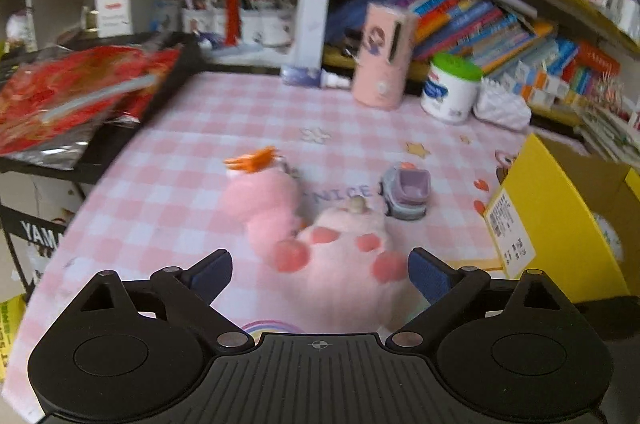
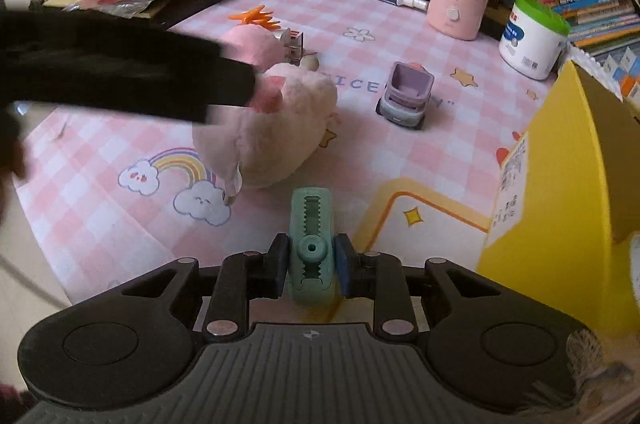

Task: Organize objects
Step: 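Close the left tool on the pink plush pig while the right tool holds the stapler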

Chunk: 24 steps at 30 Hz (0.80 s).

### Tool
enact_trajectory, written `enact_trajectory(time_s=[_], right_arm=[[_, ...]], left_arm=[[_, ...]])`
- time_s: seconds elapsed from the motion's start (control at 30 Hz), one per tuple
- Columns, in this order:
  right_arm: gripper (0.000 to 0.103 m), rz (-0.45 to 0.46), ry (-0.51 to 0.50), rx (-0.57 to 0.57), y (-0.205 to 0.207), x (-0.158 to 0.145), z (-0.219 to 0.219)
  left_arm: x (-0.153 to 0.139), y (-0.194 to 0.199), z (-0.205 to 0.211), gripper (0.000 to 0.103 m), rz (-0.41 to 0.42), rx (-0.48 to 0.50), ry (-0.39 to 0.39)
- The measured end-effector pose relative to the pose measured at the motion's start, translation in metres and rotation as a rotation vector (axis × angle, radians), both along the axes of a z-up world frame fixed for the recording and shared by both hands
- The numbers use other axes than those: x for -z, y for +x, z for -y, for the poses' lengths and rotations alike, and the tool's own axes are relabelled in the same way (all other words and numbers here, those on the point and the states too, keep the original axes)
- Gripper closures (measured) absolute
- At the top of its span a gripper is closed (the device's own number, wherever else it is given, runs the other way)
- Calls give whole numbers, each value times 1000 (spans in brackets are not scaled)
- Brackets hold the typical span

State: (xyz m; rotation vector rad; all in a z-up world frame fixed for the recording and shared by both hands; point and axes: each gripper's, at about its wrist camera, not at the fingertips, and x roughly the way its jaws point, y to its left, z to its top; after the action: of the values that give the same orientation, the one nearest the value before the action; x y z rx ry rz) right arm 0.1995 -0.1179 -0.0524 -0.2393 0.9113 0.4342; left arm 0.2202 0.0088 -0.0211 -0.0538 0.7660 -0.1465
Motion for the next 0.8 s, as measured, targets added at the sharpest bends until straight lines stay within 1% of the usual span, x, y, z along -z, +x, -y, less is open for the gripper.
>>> enact_trajectory(time_s=[0.13,0.27,0.3,0.33,0.37,0.4,0.43,0.53,0.57,0.7,0.8], right_arm=[[80,10,-6,-20,-2,0,4],[80,20,-12,-47,-5,-1,4],[80,21,-14,-51,-6,-1,4],[80,22,-16,-54,-6,-1,3],[80,22,-16,-56,-7,-1,3],[80,21,-14,-56,-8,-1,3],[80,21,-15,-55,-8,-1,3],[80,19,-12,-49,-9,-2,3],[80,20,-11,-47,-10,-2,3],[80,36,0,-41,-15,-7,0],[80,51,12,-23,-18,-12,-1]], left_arm=[[16,20,19,7,-68,42,39],[28,30,27,7,-94,45,72],[32,32,28,9,-105,46,76],[34,33,28,11,-116,46,79],[36,34,28,16,-123,45,83],[40,35,28,27,-133,44,92],[41,35,28,30,-137,49,90],[33,29,22,35,-125,47,58],[28,26,18,35,-114,43,40],[2,4,2,35,-29,34,-53],[-14,-16,-9,35,12,28,-92]])
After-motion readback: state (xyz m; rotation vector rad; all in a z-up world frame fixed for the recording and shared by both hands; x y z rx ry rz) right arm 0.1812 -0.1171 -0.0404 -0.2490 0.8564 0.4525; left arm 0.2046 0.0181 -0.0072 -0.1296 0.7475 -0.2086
